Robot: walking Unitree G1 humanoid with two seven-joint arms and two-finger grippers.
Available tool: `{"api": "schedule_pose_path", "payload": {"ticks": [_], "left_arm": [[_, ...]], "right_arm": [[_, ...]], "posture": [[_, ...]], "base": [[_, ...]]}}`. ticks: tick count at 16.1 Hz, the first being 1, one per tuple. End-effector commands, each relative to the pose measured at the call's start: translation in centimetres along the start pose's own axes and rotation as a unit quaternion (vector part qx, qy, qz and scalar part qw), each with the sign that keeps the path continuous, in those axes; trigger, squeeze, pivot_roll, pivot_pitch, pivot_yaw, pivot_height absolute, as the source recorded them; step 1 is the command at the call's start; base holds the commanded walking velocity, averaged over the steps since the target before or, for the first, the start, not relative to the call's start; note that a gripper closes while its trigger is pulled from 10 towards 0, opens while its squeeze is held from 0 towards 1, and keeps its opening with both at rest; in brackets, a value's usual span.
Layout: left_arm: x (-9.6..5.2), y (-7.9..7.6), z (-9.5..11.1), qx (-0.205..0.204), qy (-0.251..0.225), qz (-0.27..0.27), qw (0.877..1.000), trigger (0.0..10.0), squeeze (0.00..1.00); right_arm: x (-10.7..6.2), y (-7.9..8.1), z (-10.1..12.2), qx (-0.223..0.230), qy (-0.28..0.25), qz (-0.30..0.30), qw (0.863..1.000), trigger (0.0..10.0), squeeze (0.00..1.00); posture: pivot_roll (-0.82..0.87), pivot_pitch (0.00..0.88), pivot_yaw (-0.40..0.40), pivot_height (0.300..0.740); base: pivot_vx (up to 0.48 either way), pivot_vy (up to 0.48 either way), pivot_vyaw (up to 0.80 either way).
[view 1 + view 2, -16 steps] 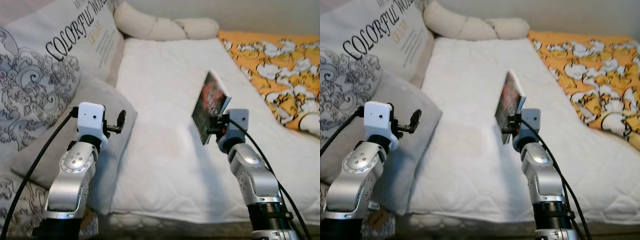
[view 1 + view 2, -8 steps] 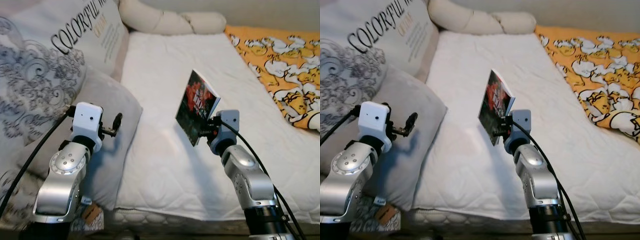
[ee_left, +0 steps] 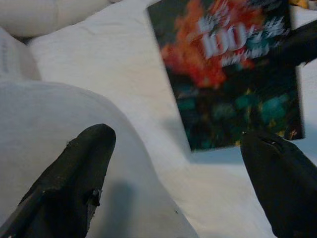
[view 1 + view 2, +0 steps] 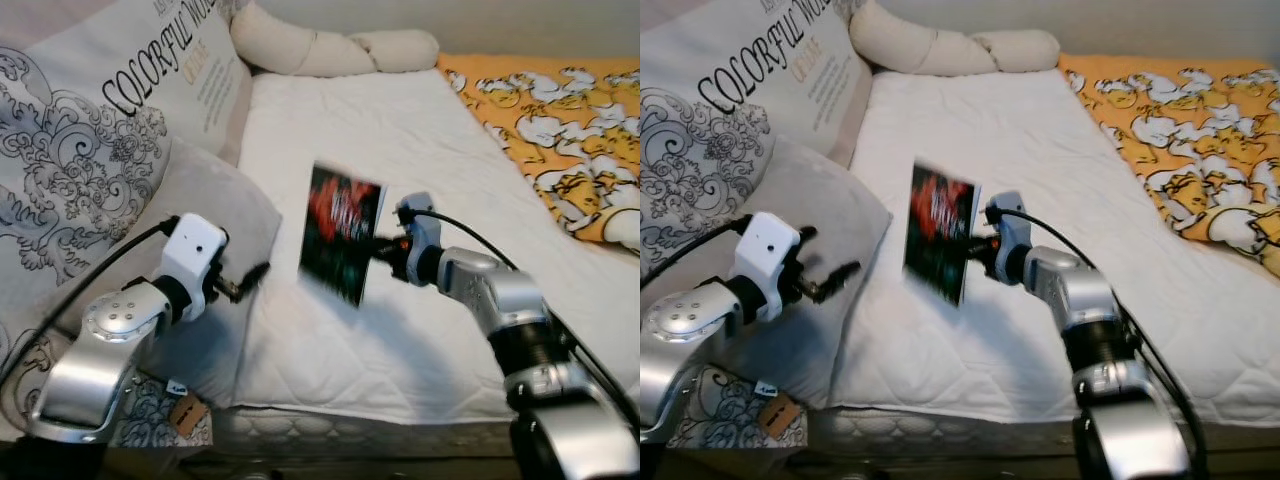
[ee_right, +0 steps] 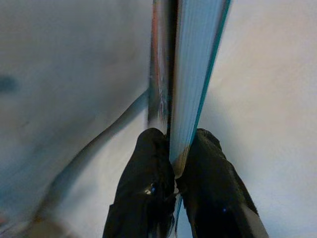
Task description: Clean up the room
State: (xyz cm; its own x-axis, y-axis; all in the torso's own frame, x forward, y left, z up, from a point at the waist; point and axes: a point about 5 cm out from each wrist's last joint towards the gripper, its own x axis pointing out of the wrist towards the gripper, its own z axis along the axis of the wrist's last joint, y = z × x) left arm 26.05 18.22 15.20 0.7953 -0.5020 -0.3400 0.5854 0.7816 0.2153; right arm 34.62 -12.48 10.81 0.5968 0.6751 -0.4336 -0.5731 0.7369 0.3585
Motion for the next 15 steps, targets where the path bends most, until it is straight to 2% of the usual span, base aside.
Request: {"api": "schedule_pose_path", "payload": {"ticks": [1, 4, 6, 9, 10, 12, 13, 14, 15], "left_arm": [[-0.4, -0.6, 0.1, -0.004, 0.009, -0.049, 0.999, 10.0, 0.0], [-1.8, -1.4, -0.1, -0.006, 0.044, -0.133, 0.99, 10.0, 0.0], [-2.5, -1.8, -0.2, -0.01, 0.074, -0.176, 0.982, 10.0, 0.0], [-3.0, -2.2, -0.2, -0.013, 0.094, -0.19, 0.977, 10.0, 0.0], [-3.1, -2.2, -0.2, -0.014, 0.097, -0.192, 0.977, 10.0, 0.0], [-3.2, -2.3, -0.3, -0.014, 0.102, -0.191, 0.976, 10.0, 0.0], [-3.1, -2.4, -0.4, -0.015, 0.108, -0.189, 0.976, 10.0, 0.0], [-3.1, -2.4, -0.5, -0.015, 0.111, -0.188, 0.976, 10.0, 0.0], [-3.0, -2.7, -0.6, -0.016, 0.114, -0.189, 0.975, 10.0, 0.0]], "right_arm": [[-0.1, -0.1, 1.4, 0.022, -0.009, 0.033, 0.999, 10.0, 0.0], [-0.1, -0.5, 2.2, 0.056, -0.001, 0.078, 0.995, 10.0, 0.0], [0.0, -0.8, 1.5, 0.051, 0.04, 0.086, 0.994, 10.0, 0.0], [0.4, -1.5, -0.8, -0.011, 0.135, 0.039, 0.99, 10.0, 0.0], [0.5, -1.6, -1.1, -0.023, 0.145, 0.03, 0.989, 10.0, 0.0], [0.9, -1.9, -1.2, -0.092, 0.143, -0.016, 0.985, 10.0, 0.0], [1.4, -2.0, -0.9, -0.12, 0.121, -0.052, 0.984, 10.0, 0.0], [1.5, -2.0, -1.0, -0.128, 0.12, -0.063, 0.982, 10.0, 0.0], [1.6, -2.2, -1.6, -0.154, 0.129, -0.092, 0.975, 10.0, 0.63]], "posture": [[0.08, 0.0, 0.048, 0.74], [0.1, 0.0, 0.052, 0.74], [0.13, 0.0, 0.053, 0.74], [0.15, 0.0, 0.057, 0.74], [0.15, 0.0, 0.057, 0.74], [0.15, 0.0, 0.057, 0.74], [0.16, 0.0, 0.055, 0.74], [0.16, 0.0, 0.055, 0.74], [0.16, 0.0, 0.055, 0.74]], "base": [[0.0, 0.0, 0.0], [0.0, 0.0, 0.0], [0.0, 0.0, 0.0], [0.0, 0.0, 0.0], [0.0, 0.0, 0.0], [0.0, 0.0, 0.0], [0.0, 0.0, 0.0], [0.0, 0.0, 0.0], [0.0, 0.0, 0.0]]}}
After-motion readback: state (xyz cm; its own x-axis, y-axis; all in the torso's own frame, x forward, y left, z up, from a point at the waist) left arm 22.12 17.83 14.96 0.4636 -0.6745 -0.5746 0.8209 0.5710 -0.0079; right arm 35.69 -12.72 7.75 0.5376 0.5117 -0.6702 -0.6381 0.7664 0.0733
